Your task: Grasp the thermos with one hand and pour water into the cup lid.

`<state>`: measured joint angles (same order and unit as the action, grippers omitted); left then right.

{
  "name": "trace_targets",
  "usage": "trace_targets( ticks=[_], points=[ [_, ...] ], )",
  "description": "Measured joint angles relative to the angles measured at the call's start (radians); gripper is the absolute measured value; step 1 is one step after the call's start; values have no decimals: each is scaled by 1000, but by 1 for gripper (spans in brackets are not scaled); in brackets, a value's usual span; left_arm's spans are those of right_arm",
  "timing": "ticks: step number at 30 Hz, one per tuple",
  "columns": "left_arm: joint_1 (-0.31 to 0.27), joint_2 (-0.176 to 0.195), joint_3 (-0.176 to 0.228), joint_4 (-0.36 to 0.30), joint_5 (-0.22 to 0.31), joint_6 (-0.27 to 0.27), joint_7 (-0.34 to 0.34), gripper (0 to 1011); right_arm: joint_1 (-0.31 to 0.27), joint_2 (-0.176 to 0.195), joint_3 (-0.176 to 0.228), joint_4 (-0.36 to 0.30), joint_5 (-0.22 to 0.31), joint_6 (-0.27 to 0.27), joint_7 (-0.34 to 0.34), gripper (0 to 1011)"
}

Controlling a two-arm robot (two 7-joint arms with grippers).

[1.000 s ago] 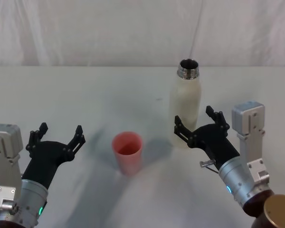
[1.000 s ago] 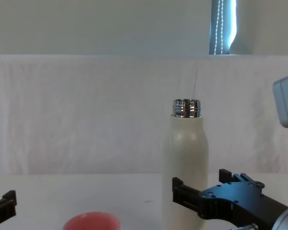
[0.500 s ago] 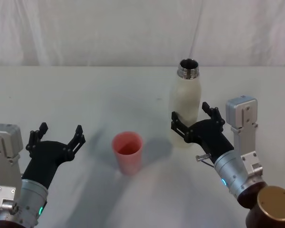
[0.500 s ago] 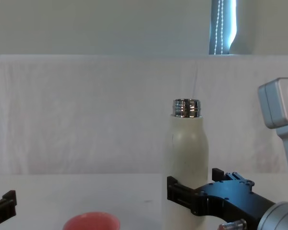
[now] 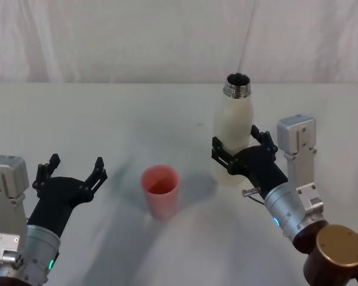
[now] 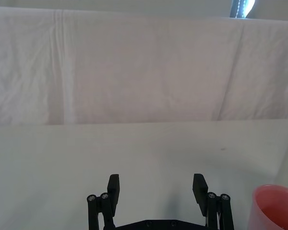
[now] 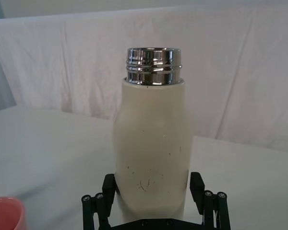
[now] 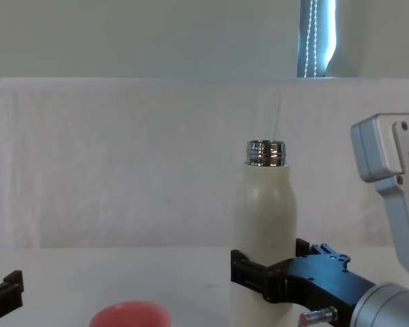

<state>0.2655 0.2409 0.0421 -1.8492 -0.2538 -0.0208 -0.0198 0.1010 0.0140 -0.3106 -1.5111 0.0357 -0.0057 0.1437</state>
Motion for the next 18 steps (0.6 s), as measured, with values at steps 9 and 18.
trace_targets(
  ticks=[9,18],
  points=[
    [0,0,0,0,0,0,0,1001,24,-8,-4,35,1,3,2,1001],
    [0,0,0,0,0,0,0,1001,42,-11,-10,60,10,4,12,1001]
  ],
)
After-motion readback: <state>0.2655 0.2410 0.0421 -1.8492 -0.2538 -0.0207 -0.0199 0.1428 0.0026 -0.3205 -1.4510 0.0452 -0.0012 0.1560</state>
